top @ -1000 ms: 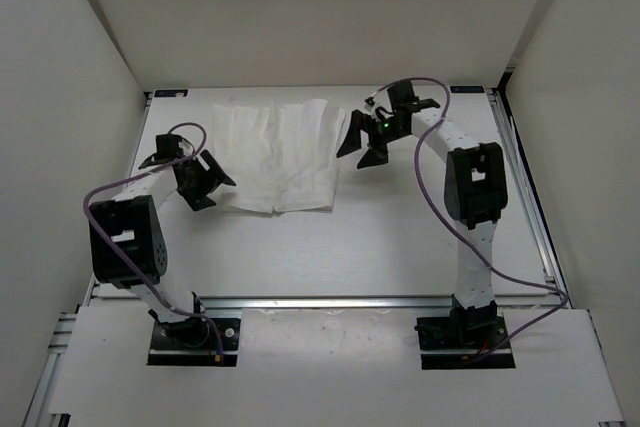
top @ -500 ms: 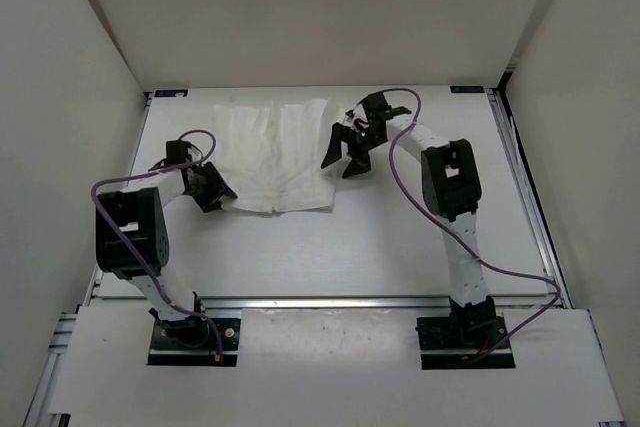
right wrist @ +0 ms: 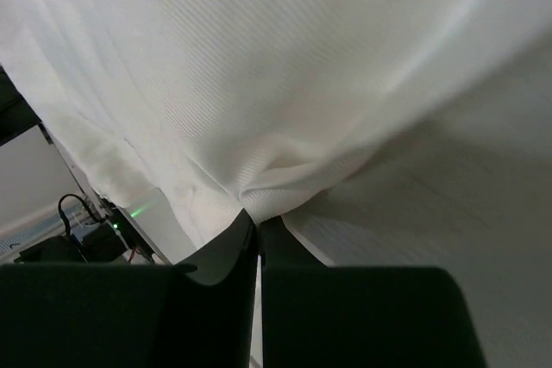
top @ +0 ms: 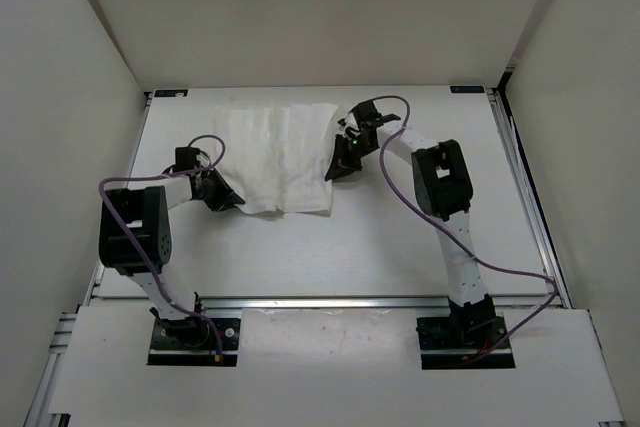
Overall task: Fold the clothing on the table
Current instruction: Flatten the skirt out
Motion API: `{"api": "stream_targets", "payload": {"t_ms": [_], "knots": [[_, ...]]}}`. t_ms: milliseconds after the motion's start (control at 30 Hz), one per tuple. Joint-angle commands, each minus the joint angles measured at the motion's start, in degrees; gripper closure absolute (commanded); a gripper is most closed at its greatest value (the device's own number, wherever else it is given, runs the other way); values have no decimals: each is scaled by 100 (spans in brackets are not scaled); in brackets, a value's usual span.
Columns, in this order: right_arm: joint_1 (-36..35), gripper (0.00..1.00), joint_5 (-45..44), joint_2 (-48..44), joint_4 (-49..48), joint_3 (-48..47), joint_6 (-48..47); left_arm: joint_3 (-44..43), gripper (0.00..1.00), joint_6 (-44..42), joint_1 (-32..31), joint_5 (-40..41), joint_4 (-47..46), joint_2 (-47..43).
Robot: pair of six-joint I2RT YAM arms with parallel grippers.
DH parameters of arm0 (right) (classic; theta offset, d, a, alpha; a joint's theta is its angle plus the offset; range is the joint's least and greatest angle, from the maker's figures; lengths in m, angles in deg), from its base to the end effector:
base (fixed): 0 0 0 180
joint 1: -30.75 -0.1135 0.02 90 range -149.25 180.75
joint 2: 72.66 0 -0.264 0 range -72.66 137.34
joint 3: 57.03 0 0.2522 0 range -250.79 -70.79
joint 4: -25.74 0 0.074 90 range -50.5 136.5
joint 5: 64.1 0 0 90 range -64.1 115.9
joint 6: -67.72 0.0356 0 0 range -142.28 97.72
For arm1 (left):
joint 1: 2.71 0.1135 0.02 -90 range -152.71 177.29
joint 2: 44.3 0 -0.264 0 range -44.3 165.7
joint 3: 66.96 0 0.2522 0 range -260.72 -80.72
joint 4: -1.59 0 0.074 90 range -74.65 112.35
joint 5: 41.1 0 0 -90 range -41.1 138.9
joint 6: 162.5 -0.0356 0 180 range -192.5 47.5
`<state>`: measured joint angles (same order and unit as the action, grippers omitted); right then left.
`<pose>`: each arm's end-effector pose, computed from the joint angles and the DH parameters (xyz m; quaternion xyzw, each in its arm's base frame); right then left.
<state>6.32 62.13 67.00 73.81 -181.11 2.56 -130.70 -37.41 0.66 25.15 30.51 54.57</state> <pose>0.4554 0.2300 0.1246 -0.0676 0.9257 0.3655 0.0707 0.3139 0.0041 0.1334 -0.2705 0.9156 -0.2529 0.1566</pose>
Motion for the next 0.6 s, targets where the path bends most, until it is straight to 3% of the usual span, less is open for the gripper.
{"api": "stream_targets", "payload": {"t_ms": [0,100,300,333,400,433,467,500,533,567], "knots": [[358,100,-55,-744,77,527,-128,242,93,147,-118,-218,-109,-481],[797,100,-107,-1474,112,1334,-199,453,100,314,-144,-262,-214,-798],[1659,100,-292,-2933,200,3049,-444,1059,100,691,-645,-25,-285,-1668],[1843,100,-274,-3022,182,3165,-445,1295,99,857,-628,-94,-425,-1869],[2055,98,-248,-3294,164,3656,-594,1701,80,1147,-575,-331,-679,-2143],[2151,76,-213,-3426,138,3858,-629,1919,67,1271,-592,-376,-759,-2370],[2231,42,-213,-3480,103,3939,-656,2069,53,1307,-671,-385,-786,-2520],[2284,14,-265,-3576,85,4035,-630,2193,49,1333,-715,-411,-769,-2635],[2328,4,-300,-3725,42,4184,-664,2237,41,1368,-811,-411,-734,-2810],[2389,1,-274,-3787,33,4247,-665,2316,30,1412,-891,-455,-734,-3003]]}}
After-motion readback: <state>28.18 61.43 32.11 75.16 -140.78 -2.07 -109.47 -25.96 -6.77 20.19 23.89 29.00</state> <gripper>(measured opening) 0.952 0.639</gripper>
